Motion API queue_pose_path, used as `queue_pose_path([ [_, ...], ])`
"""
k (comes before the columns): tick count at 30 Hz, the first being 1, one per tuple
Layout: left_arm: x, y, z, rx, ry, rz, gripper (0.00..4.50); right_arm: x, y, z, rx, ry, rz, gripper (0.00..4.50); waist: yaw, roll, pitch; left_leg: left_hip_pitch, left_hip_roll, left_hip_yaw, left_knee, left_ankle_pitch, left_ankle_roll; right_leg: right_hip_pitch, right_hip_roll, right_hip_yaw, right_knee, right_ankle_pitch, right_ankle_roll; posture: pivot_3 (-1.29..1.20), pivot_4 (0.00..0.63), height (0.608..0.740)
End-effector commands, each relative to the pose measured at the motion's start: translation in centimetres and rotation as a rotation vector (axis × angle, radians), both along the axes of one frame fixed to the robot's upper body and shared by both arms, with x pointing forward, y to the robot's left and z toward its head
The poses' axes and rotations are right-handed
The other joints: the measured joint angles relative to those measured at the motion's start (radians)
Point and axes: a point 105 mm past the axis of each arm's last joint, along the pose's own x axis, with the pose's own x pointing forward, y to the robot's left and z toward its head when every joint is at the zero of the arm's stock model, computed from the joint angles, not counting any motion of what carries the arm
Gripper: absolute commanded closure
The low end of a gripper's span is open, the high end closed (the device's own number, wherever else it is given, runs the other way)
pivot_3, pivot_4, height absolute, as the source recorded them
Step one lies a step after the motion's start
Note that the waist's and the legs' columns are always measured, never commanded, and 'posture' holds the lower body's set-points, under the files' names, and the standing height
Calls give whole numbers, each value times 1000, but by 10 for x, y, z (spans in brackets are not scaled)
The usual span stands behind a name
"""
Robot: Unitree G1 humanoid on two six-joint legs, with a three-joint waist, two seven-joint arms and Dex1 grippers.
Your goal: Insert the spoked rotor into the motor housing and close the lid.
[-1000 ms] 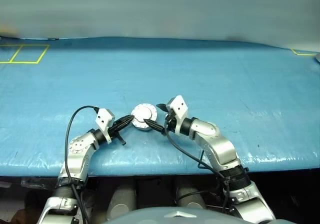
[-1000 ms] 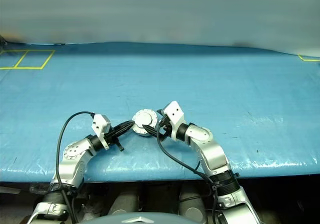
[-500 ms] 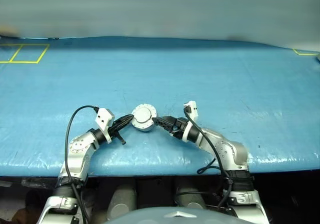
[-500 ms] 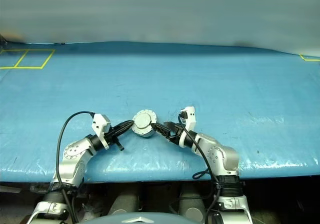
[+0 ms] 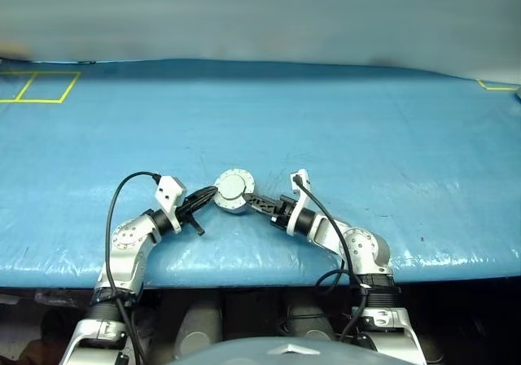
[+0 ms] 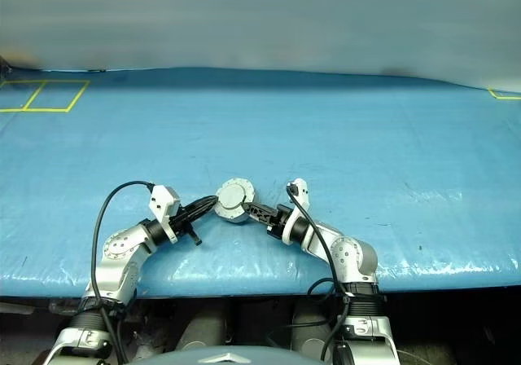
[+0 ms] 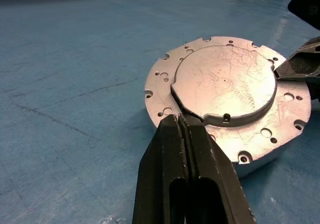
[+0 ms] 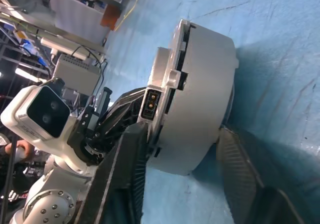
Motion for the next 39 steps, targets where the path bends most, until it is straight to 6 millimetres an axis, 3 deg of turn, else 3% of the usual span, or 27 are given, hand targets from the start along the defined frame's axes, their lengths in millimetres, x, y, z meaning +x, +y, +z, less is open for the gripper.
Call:
queue_pose_path([
  [1,-5,-3,-13,33,46,-17,4500,3,1,8,13,-22,-5,3227,0,0,0,0,0,0,0,0,0,0,0,0,0,0,0,0,150,740],
  [6,-4,-2,-10,21,38,-6,4500,3,1,10,20,-39,-6,3227,0,0,0,0,0,0,0,0,0,0,0,0,0,0,0,0,150,740],
  [13,2,2,8,-183,53,61,4500,13,-8,22,77,-59,-81,3227,-2,0,1,-1,0,0,-1,0,0,-1,0,0,0,0,0,0,150,740],
  [16,-5,-3,19,-282,62,0,3916,19,-14,27,101,-73,-134,3227,-8,0,3,-3,0,0,-1,0,0,-2,0,0,0,0,0,0,150,740],
  [28,-2,-3,35,-576,104,43,9,27,-29,68,332,-132,-203,3227,-18,0,8,-5,1,0,-2,0,0,-5,2,0,0,0,0,0,150,740],
  [39,-7,-29,47,-989,332,-56,9,17,-25,103,498,-197,-139,3227,-30,-1,12,-6,1,-2,-2,0,0,-5,3,0,0,-1,0,0,150,740],
])
